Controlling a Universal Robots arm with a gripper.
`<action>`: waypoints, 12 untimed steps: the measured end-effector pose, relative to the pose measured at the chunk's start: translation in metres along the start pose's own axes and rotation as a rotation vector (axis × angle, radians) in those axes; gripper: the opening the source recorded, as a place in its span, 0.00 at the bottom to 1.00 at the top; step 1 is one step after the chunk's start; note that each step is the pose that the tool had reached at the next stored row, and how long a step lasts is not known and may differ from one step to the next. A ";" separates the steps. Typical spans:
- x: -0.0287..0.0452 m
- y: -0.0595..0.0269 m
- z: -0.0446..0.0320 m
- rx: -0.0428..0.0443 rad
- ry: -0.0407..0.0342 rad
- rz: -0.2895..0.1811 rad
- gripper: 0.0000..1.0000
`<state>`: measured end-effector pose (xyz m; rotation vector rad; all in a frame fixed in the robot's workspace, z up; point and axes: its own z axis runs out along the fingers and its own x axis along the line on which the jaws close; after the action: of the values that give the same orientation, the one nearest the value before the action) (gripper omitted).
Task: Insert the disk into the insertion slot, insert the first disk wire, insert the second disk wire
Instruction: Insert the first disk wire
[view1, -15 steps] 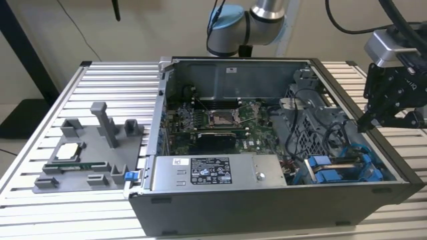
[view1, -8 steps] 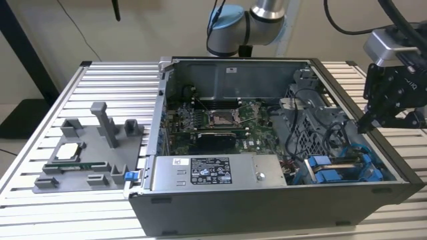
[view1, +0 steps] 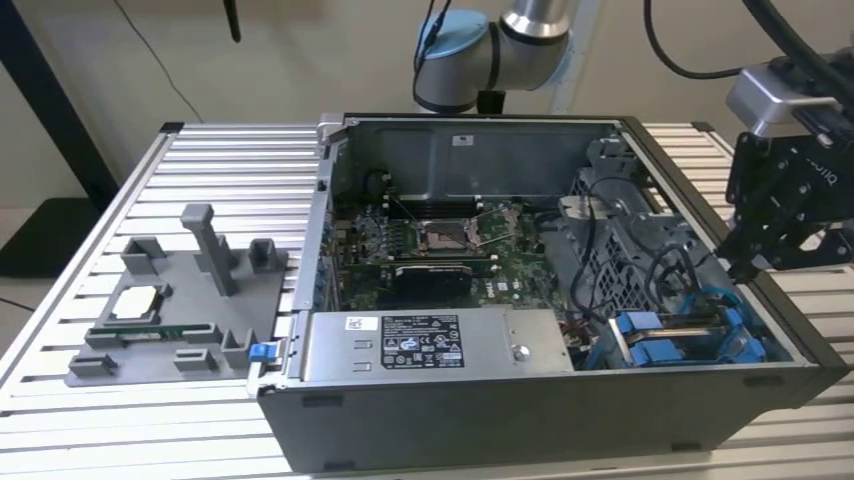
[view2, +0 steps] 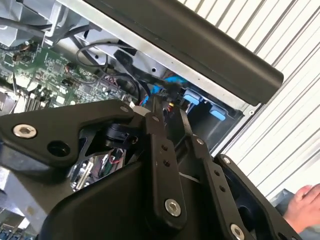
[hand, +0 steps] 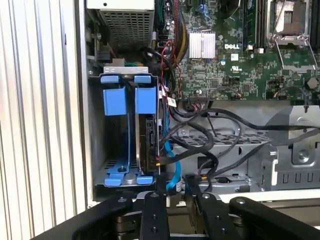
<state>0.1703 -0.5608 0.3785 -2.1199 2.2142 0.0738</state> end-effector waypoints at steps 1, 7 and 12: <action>0.0000 -0.0006 0.0010 0.0002 0.0014 0.000 1.00; -0.0002 -0.0093 0.0032 0.0002 0.0016 0.000 1.00; 0.0002 -0.0114 0.0085 0.0004 0.0008 0.000 1.00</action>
<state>0.1818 -0.5608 0.3702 -2.1204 2.2142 0.0725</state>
